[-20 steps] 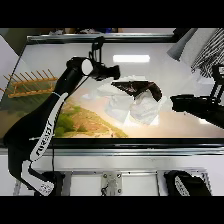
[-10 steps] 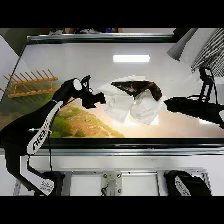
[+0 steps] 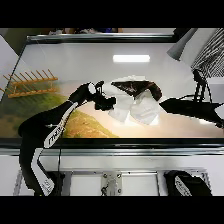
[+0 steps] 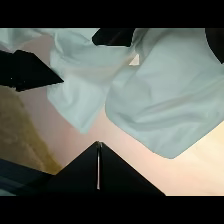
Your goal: Fold the clothes and pants, and hang the long-sleeved shirts on hangers.
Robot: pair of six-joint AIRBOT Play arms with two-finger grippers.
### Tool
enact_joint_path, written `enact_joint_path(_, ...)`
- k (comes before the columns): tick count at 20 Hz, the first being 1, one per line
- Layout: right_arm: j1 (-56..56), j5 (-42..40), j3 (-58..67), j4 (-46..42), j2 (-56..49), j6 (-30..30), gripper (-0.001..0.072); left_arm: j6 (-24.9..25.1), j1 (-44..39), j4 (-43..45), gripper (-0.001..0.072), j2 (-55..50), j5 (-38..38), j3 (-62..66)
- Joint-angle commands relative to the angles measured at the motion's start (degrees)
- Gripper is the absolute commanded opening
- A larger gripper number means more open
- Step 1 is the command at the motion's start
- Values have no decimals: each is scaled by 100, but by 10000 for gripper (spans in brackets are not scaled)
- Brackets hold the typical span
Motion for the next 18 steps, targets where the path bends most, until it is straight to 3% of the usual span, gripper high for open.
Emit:
enact_joint_path(1,-389,173,-26,-420,-229,516,19,33,-2,-15,9,-59,-15,190)
enact_joint_path(3,-885,313,-249,-765,-566,673,21,343,214,-13,9,197,-109,190)
enact_joint_path(4,-1075,337,-422,-723,-767,704,125,487,326,-13,9,332,-186,190)
enact_joint_path(5,-1204,332,-614,-619,-999,787,511,649,444,-13,9,466,-284,190)
enact_joint_path(6,-1228,273,-822,-503,-1274,885,712,789,540,-13,9,577,-380,190)
enact_joint_path(8,-1121,-17,-1080,-291,-1845,822,551,855,673,-15,9,693,-505,190)
enact_joint_path(12,-317,-927,-1123,260,-2677,807,551,876,769,-11,9,693,-608,179)
enact_joint_path(18,737,-1976,-1121,863,-2920,855,549,876,769,-11,9,693,-584,179)
